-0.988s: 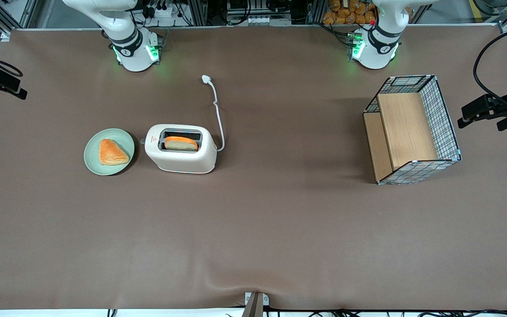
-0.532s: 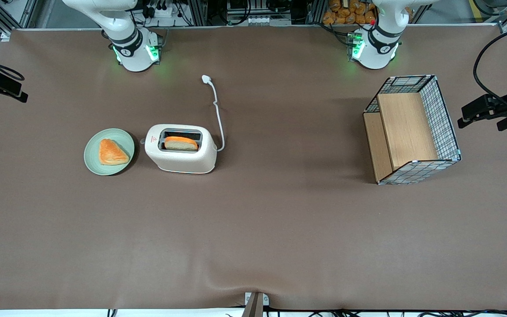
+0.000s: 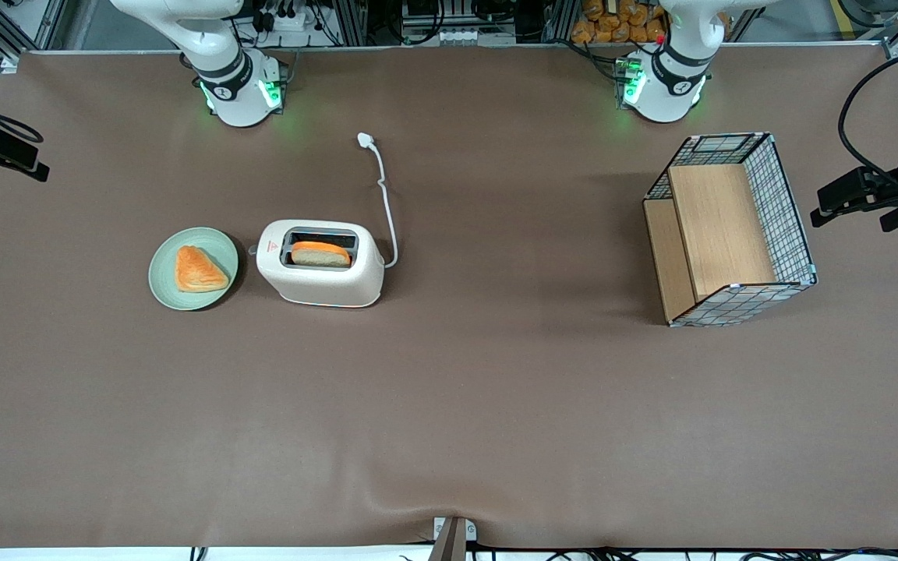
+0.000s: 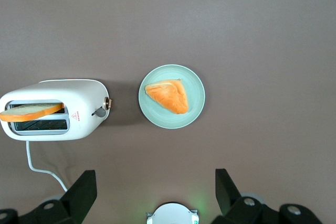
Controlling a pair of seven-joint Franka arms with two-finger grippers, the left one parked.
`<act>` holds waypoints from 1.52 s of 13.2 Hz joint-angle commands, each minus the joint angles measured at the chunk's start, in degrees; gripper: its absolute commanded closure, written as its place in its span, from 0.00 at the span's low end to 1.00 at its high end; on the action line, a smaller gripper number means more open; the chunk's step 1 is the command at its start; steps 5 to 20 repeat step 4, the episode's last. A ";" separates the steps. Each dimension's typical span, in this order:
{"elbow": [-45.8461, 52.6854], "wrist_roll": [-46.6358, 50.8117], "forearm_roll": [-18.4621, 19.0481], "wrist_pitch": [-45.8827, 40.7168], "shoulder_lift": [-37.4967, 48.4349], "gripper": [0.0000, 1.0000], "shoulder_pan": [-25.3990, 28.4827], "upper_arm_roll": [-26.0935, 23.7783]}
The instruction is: Press toaster button with right arm
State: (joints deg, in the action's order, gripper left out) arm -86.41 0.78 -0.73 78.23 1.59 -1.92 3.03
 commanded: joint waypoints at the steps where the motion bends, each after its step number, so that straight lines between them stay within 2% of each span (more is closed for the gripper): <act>1: 1.42 -0.16 0.55 -0.71 -0.63 0.00 0.25 -0.05; 20: 1.42 -0.16 0.73 -0.79 -0.63 0.00 0.25 -0.13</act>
